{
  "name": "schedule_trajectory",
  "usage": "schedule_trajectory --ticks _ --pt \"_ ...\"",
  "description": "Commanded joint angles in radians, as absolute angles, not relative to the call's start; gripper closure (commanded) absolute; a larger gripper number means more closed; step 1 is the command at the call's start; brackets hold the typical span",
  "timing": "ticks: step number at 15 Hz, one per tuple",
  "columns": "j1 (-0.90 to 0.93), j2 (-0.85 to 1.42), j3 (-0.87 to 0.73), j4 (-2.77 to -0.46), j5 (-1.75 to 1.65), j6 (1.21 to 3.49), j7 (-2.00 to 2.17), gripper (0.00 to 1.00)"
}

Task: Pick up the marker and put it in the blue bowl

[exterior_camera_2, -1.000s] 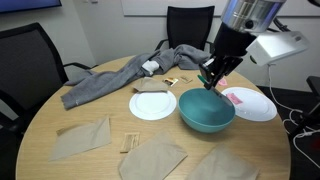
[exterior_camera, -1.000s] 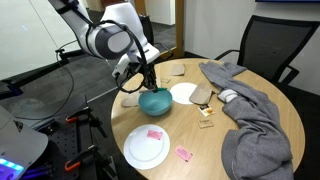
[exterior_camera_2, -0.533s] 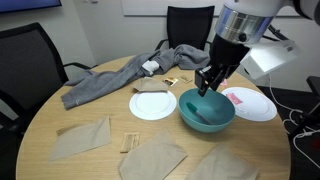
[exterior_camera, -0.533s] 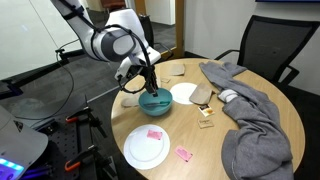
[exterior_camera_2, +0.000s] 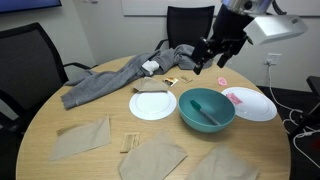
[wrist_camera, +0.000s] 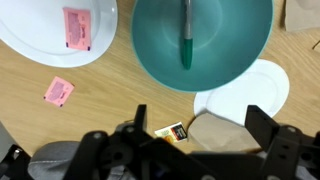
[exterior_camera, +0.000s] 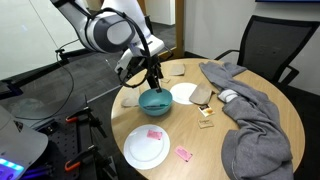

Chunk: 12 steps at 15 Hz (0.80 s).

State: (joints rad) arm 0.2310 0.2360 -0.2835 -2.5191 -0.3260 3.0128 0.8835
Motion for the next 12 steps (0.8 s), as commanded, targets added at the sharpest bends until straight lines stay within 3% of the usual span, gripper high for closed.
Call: schedule_trajectory --ticks 1,12 --pt "0.186 0.088 -0.258 -2.565 -0.303 2.899 0.786 0.0" --pt "0.018 -0.111 -0.087 -2.525 -0.135 2.587 0.441 0.0"
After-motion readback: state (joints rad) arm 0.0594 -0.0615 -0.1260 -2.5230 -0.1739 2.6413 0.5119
